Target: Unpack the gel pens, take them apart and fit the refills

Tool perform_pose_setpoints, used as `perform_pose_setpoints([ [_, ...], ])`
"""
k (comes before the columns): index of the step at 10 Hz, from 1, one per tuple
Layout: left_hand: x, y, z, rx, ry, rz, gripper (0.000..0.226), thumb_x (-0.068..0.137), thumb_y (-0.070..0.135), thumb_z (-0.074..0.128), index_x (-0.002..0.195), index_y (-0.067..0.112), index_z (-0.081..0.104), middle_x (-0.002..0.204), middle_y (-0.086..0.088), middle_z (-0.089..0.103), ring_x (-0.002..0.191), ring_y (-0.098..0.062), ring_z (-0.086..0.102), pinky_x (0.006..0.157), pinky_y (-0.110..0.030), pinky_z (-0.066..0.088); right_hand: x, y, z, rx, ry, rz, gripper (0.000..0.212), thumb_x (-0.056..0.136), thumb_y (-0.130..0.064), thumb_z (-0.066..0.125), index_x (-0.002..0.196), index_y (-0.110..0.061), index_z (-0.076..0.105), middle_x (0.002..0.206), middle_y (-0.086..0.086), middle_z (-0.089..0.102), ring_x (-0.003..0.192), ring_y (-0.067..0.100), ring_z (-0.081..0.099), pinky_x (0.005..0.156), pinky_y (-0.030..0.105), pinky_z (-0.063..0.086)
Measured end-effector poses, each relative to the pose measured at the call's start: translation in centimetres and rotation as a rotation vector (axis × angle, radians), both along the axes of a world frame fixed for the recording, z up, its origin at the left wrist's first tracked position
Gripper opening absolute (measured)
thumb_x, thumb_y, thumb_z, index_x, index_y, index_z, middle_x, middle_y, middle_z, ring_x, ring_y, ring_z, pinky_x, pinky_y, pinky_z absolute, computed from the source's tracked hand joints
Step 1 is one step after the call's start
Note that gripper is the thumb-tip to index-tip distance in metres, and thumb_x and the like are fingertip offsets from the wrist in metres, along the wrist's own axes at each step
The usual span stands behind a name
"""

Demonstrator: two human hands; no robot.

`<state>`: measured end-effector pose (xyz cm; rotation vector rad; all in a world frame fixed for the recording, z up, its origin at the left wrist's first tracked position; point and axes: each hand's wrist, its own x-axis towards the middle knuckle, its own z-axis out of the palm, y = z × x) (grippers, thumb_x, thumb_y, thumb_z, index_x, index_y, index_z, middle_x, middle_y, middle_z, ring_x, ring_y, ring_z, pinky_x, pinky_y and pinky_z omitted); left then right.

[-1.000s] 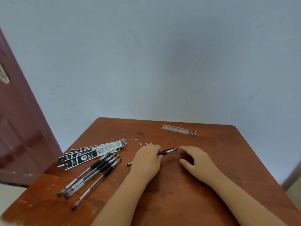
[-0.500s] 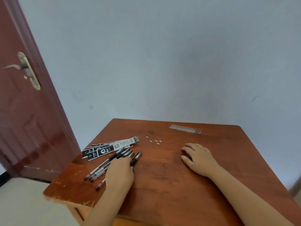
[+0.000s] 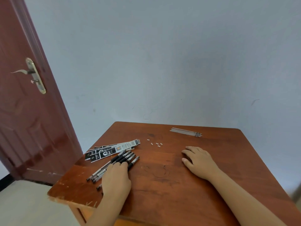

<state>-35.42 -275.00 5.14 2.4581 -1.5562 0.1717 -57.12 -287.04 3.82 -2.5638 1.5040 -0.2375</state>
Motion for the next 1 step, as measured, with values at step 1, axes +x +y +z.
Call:
perform_pose_setpoints([
  [1,-0.75,0.48,0.41,0.039,-0.044,-0.057,0.034,0.092,0.018,0.04,0.126,0.022,0.043,0.128,0.004,0.048,0.119,-0.015,0.041,0.093,-0.023,0.038,0.09,-0.03,0.01,0.003,0.007,0.01,0.044,0.094,-0.04,0.029,0.135,-0.026,0.032,0.148,-0.005,0.026,0.137,0.015,0.018,0.112,0.034,0.016],
])
